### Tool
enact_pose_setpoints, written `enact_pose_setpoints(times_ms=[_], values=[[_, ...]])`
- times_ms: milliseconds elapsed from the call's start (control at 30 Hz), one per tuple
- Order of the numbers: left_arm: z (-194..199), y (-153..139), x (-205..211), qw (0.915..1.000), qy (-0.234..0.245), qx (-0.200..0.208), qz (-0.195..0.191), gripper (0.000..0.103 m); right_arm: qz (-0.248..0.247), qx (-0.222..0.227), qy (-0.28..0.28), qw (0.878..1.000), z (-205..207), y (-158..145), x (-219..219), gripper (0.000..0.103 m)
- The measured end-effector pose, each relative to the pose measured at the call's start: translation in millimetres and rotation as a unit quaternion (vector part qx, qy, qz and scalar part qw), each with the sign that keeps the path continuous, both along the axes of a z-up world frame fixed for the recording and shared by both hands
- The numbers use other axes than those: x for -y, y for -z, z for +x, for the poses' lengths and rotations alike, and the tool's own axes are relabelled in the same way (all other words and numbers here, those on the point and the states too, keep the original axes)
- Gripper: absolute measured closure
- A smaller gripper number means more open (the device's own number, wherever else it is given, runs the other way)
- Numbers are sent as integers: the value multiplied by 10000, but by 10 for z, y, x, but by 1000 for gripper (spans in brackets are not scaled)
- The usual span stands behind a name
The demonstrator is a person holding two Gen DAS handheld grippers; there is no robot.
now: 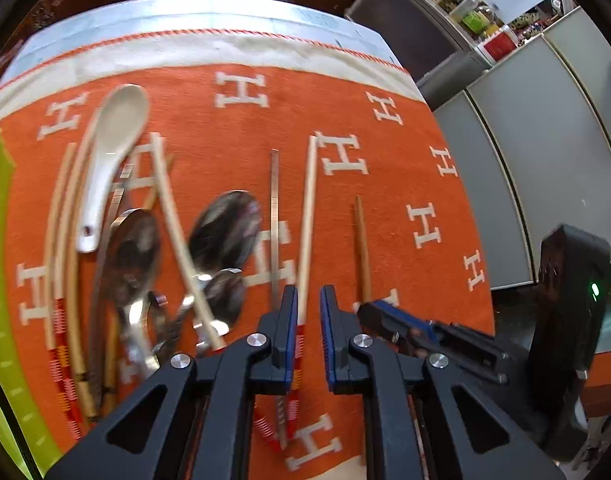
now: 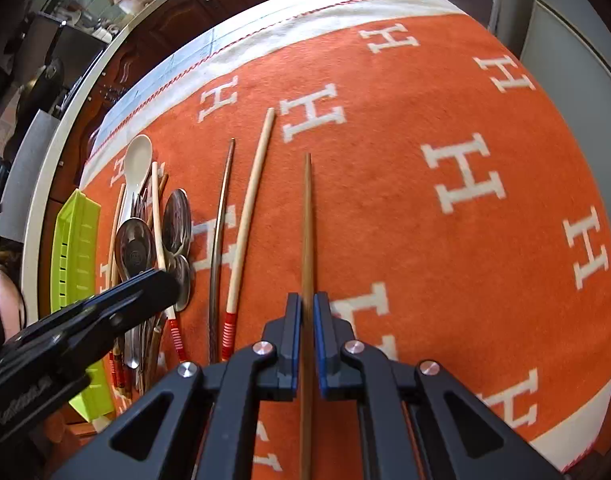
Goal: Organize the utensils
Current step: 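Grasp a red-banded chopstick with the left tool while the right tool grasps a plain wooden chopstick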
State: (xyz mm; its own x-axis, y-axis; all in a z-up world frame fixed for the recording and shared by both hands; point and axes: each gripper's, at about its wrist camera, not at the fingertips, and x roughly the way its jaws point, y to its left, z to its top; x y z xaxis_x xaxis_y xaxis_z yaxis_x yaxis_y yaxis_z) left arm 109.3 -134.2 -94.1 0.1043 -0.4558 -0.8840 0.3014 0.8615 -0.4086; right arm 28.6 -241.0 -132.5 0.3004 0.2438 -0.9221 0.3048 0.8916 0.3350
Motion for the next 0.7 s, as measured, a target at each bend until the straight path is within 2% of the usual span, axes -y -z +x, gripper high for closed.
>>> enact_pose_setpoints(times_ms=[100, 300, 533, 700], values=[[67, 101, 116, 9999, 25, -156, -2, 96, 71, 45, 16, 10000, -48, -15, 51, 97], [124, 224, 235, 9996, -27, -143, 260, 96, 212, 79, 58, 9997, -112, -9, 108, 96], [87, 277, 298, 9984, -23, 10, 564, 95, 321, 98, 70, 9994, -136, 6, 175, 96], [-5, 266, 340, 9966, 58, 370, 735, 93, 257, 118, 71, 9996, -107, 12, 206, 96]])
